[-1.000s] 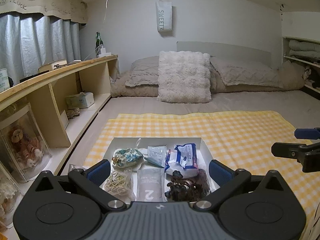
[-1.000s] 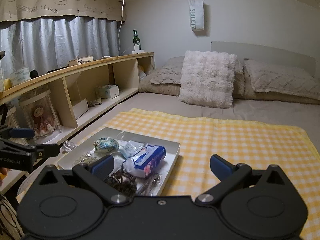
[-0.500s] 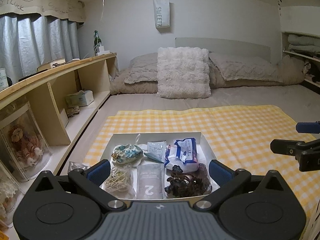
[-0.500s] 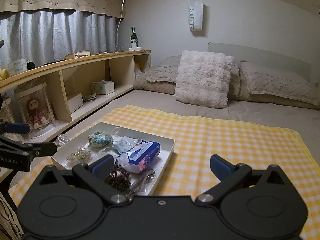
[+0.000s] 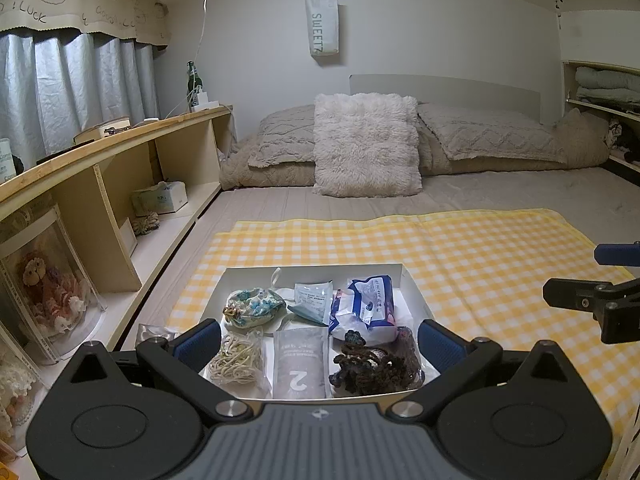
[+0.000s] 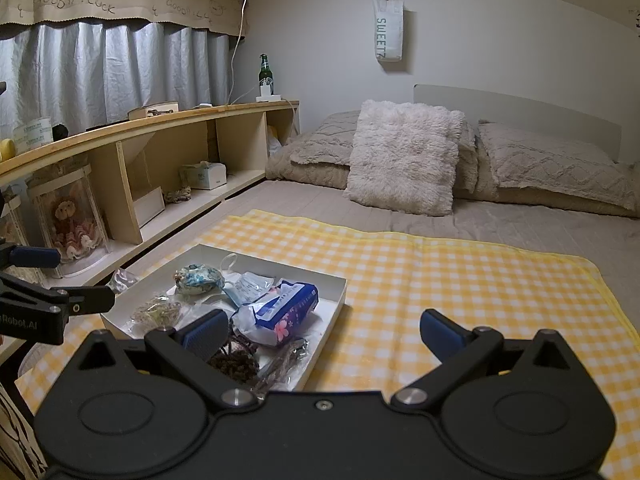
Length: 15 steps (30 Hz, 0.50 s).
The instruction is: Organize soft objects
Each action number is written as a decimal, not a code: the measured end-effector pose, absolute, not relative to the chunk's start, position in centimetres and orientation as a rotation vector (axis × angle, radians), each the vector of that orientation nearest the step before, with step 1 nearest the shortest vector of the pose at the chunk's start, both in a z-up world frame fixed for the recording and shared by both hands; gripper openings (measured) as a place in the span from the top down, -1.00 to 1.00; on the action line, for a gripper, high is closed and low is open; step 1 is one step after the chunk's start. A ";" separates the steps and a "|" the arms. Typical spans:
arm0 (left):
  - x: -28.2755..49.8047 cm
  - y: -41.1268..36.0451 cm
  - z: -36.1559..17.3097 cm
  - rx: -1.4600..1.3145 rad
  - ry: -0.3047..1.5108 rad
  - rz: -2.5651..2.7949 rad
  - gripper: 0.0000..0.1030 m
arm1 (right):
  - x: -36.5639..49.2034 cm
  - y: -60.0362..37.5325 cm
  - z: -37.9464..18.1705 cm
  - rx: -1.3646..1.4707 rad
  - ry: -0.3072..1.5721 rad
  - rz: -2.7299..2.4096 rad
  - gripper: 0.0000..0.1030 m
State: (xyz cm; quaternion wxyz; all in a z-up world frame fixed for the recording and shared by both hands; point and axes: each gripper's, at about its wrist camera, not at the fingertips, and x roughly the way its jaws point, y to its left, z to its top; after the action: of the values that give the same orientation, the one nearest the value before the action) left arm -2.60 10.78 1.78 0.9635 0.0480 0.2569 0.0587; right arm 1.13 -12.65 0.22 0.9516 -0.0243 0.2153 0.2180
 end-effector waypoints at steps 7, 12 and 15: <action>-2.6 10.8 1.8 0.096 0.521 0.117 -1.00 | 1.1 -12.6 0.2 -0.053 0.440 0.445 -1.00; -2.6 10.8 1.8 0.096 0.520 0.118 -1.00 | 1.0 -12.5 0.2 -0.052 0.440 0.444 -1.00; -2.6 10.8 1.8 0.096 0.520 0.117 -1.00 | 1.0 -12.5 0.2 -0.053 0.440 0.445 -1.00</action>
State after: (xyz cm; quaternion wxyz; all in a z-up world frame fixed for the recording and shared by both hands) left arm -2.61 10.82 1.76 0.9636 0.0474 0.2568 0.0578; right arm 1.02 -12.50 0.21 0.9511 -0.0261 0.2164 0.2186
